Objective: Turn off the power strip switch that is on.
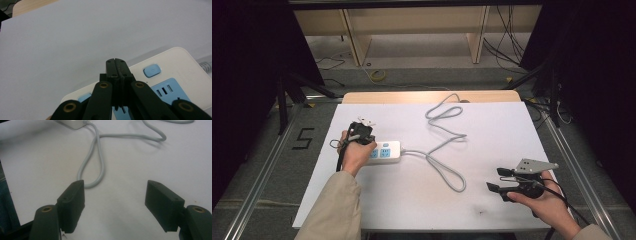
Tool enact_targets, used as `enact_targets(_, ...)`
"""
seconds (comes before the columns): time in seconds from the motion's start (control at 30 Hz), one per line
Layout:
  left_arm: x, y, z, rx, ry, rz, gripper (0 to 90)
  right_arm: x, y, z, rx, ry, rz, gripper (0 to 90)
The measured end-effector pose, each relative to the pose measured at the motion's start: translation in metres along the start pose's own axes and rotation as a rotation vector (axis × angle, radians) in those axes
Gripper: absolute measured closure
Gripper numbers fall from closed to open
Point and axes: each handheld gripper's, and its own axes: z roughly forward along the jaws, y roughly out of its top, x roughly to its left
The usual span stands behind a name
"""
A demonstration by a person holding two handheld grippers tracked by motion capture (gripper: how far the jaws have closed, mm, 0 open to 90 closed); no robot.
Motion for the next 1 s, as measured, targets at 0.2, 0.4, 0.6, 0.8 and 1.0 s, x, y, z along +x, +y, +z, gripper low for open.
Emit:
enact_targets(0.2, -0.001, 0.0, 0.004, 0.012, -0.001, 0.004, 89.8, 0.0, 0.0, 0.0, 0.002, 0.001, 0.001, 32.5)
enact_targets(0.4, -0.001, 0.0, 0.007, 0.026, -0.006, 0.002, 89.8, 0.0, 0.0, 0.0, 0.002, 0.001, -0.001, 32.4)
enact_targets(0.6, -0.001, -0.001, 0.009, 0.045, -0.008, 0.006, 89.8, 0.0, 0.0, 0.0, 0.003, 0.001, -0.001, 32.5)
enact_targets(0.8, -0.001, -0.001, 0.011, 0.059, -0.009, 0.009, 89.8, 0.0, 0.0, 0.0, 0.004, 0.002, -0.002, 32.5)
enact_targets(1.0, -0.001, -0.002, 0.013, 0.069, -0.012, 0.011, 89.8, 0.0, 0.0, 0.0, 0.001, 0.001, -0.002, 32.5)
